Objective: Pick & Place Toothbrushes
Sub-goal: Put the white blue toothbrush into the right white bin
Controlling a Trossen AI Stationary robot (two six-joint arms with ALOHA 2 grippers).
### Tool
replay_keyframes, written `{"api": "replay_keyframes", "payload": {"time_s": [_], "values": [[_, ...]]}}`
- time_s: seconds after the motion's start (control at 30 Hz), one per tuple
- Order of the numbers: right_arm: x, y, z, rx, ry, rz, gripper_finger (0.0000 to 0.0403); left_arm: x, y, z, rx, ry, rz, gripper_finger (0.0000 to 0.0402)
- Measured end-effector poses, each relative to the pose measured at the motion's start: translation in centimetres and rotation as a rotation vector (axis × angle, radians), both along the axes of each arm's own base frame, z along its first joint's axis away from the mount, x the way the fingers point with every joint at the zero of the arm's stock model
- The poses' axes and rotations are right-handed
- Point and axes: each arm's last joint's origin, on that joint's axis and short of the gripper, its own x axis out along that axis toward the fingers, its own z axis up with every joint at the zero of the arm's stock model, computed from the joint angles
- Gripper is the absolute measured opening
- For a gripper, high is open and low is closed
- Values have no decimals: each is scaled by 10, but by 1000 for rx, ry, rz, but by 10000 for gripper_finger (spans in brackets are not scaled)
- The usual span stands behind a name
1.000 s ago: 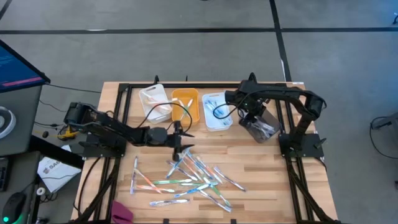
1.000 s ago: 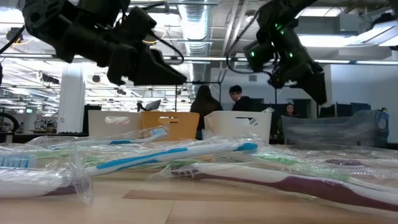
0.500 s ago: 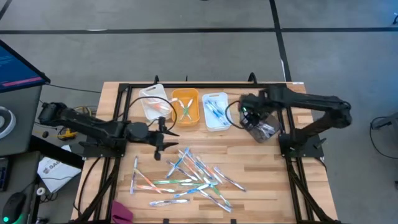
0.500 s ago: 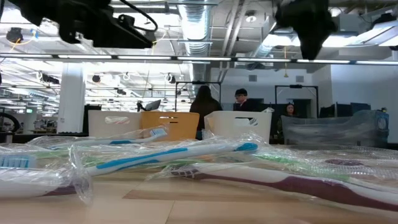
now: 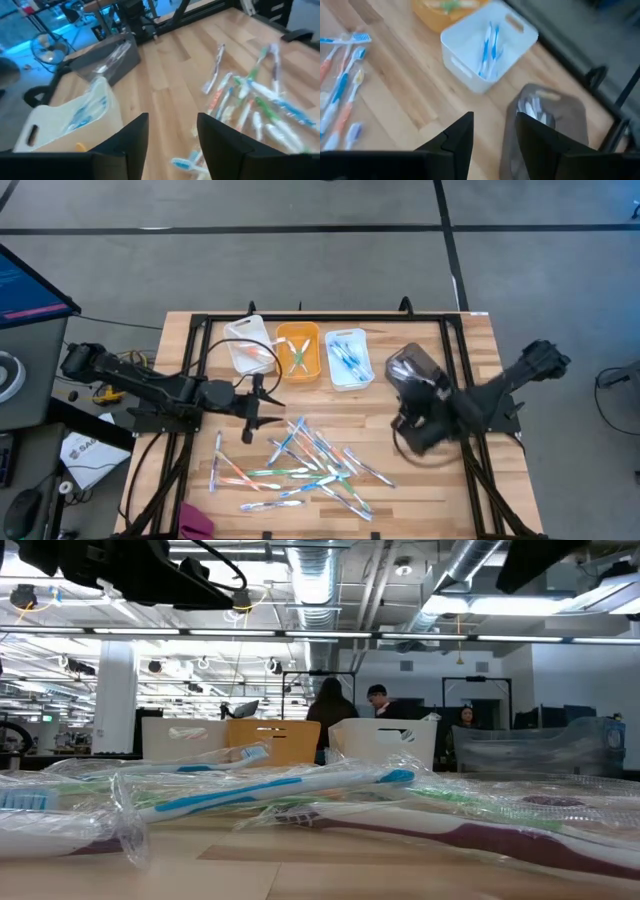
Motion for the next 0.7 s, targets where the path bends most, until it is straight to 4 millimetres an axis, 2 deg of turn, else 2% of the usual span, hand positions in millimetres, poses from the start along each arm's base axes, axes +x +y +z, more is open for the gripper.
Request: {"api": "replay_keyframes", "payload": {"time_s": [0.13, 0.27, 0.47, 0.7], "values": [[-6, 20, -25, -217, -71, 49, 139, 0, 0, 0, -8, 1, -3, 188], [-6, 22, -37, -386, -51, 93, 140, 0, -2, -1, -67, 8, -5, 216], [1, 13, -40, -447, -12, 67, 143, 11, -6, -20, -334, 133, 48, 252], [8, -1, -39, -452, 7, 5, 138, 23, -16, -54, -662, 395, 52, 259]]}}
